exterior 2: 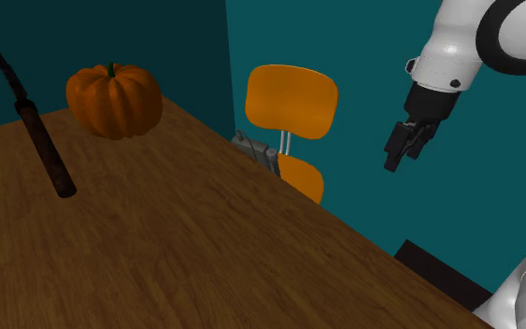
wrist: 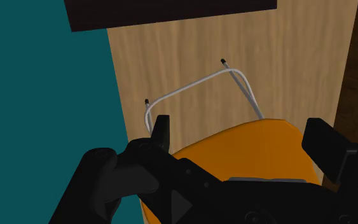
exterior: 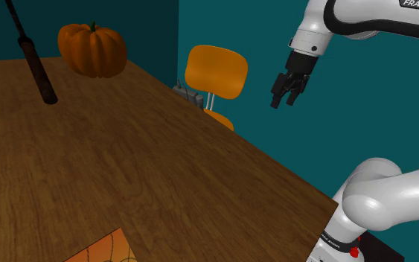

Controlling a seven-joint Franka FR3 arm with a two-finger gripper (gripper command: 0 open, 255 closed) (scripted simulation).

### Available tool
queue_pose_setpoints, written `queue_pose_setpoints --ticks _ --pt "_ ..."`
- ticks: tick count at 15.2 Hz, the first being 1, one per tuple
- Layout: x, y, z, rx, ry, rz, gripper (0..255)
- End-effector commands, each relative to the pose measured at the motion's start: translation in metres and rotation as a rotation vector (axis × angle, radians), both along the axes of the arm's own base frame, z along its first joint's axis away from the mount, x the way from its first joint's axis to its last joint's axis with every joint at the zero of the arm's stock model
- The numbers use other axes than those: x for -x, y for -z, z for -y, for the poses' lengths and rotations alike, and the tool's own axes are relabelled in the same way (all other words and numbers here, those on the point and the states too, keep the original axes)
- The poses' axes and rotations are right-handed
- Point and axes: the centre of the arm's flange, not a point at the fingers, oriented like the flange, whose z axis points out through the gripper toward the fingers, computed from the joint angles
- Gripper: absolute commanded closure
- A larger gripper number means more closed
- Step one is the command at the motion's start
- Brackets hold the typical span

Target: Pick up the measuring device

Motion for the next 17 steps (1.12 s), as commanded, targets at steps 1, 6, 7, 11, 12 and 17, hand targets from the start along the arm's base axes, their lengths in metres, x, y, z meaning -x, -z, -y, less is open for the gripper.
queue_pose_setpoints --ticks 1,6,7,11,12,17 --pt "0.000 0.000 0.000 0.000 0.000 0.000 0" --pt "-0.060 0.010 -0.027 0.065 -0.061 0.025 0" --pt "-0.071 0.012 -0.033 0.078 -0.073 0.030 0" --pt "-0.118 0.021 -0.058 0.130 -0.121 0.051 0" --pt "-0.129 0.023 -0.064 0.143 -0.133 0.056 0" --pt "-0.185 0.034 -0.098 0.208 -0.194 0.081 0"
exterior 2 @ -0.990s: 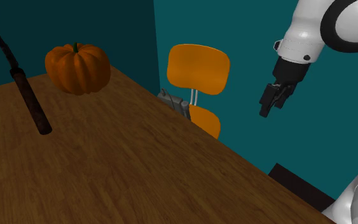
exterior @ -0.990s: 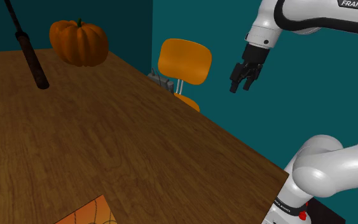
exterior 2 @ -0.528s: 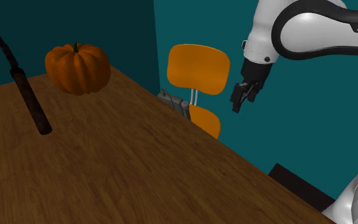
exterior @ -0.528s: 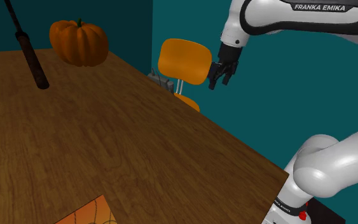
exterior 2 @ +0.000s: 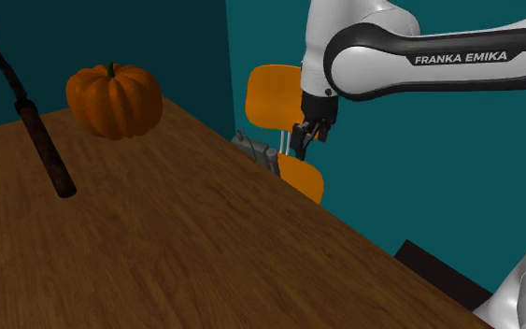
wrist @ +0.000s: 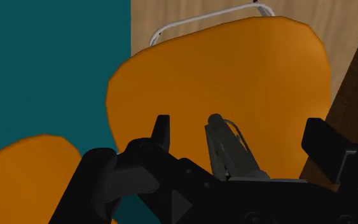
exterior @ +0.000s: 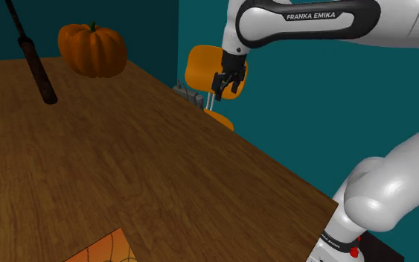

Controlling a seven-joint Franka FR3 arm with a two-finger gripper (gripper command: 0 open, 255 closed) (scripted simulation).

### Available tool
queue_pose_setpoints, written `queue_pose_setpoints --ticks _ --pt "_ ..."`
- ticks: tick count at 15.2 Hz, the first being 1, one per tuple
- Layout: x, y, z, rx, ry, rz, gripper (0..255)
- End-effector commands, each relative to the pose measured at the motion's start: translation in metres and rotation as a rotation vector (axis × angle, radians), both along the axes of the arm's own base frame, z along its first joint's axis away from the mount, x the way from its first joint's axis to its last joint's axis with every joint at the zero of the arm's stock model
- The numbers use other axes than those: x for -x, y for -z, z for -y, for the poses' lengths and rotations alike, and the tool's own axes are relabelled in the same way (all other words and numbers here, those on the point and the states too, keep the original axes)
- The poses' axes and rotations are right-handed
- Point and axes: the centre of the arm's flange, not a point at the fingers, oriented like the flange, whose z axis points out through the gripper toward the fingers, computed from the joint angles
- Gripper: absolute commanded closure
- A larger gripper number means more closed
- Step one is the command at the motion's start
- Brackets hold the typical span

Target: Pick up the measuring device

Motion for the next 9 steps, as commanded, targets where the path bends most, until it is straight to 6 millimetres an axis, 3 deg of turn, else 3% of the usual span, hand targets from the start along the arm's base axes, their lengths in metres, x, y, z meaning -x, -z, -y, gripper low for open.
queue_pose_setpoints --ticks 1,7,9 --pt "-0.021 0.006 -0.014 0.026 -0.025 0.011 0" --pt "-0.086 0.021 -0.058 0.104 -0.098 0.041 0" --pt "-0.087 0.026 -0.059 0.105 -0.099 0.042 0"
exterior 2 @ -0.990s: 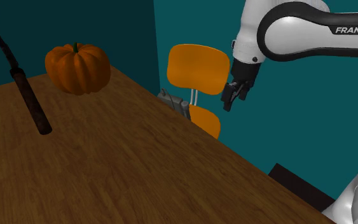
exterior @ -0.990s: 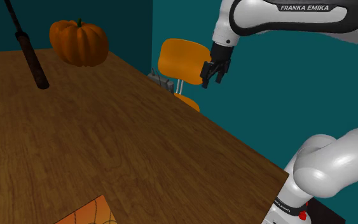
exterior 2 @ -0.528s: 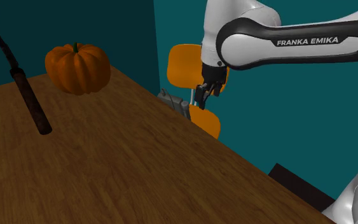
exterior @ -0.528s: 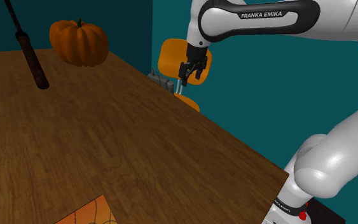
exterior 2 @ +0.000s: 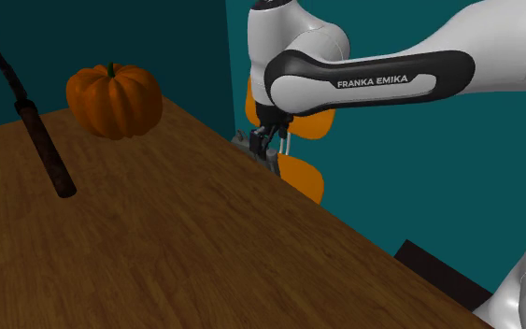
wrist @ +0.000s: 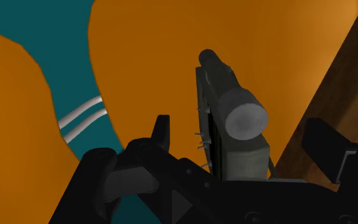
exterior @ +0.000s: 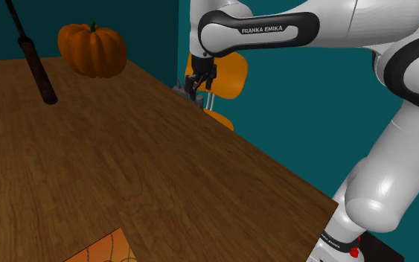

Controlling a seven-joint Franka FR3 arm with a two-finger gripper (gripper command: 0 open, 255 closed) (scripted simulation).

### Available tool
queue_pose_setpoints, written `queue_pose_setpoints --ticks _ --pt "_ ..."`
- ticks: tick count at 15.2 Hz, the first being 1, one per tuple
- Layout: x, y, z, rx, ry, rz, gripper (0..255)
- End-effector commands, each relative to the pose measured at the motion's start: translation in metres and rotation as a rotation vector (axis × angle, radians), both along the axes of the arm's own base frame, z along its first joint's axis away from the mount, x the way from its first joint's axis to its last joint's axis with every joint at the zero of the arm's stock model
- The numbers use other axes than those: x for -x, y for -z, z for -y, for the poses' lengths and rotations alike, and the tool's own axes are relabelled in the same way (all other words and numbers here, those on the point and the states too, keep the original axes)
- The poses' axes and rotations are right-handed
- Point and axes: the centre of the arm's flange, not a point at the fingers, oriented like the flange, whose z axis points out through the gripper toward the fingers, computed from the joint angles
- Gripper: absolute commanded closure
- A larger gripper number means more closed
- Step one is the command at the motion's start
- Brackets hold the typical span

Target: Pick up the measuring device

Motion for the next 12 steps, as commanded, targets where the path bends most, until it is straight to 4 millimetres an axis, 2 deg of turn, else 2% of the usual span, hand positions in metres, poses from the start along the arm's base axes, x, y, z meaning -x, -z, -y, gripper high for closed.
queue_pose_setpoints --ticks 1,6,8,9,12 --pt "-0.004 0.008 -0.002 0.004 -0.003 0.002 0" --pt "-0.004 0.038 -0.002 0.004 -0.003 0.002 0" --pt "-0.004 0.038 -0.002 0.004 -0.003 0.002 0" --pt "-0.004 0.039 0.001 0.004 -0.003 0.002 255" --pt "0.000 0.038 -0.002 0.004 -0.003 0.003 255"
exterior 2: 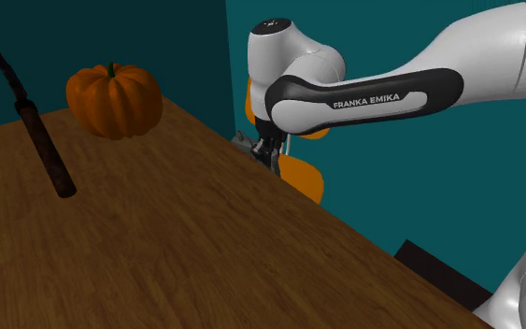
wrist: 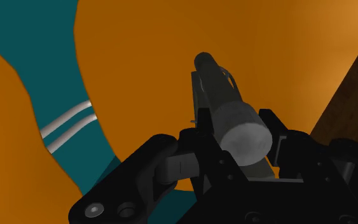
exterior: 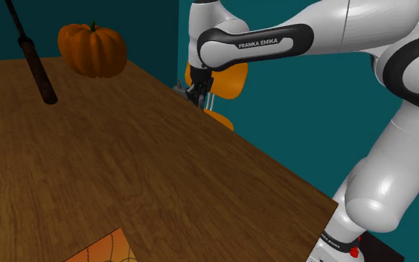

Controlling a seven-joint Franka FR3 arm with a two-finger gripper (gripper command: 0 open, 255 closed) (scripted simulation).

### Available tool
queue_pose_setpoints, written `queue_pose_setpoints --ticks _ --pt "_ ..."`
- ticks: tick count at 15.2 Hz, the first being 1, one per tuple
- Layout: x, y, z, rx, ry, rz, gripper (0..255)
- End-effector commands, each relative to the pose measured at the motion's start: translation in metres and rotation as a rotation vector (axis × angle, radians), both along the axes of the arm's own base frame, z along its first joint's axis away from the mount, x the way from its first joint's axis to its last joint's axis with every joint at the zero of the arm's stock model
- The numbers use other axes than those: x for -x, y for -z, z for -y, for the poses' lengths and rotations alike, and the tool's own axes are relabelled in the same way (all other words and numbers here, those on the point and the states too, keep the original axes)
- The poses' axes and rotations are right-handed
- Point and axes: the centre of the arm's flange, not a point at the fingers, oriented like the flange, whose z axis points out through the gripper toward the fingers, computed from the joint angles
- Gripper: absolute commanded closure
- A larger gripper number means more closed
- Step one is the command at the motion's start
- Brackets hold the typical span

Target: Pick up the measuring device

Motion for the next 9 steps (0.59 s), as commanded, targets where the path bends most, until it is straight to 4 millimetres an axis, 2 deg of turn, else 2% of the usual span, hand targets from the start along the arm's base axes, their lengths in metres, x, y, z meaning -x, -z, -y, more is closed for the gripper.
queue_pose_setpoints --ticks 1,6,9 --pt "0.001 0.005 0.000 0.001 0.000 -0.010 255" --pt "-0.003 0.004 0.000 0.001 0.000 -0.010 255" --pt "-0.003 -0.011 0.000 0.001 0.000 -0.010 255"
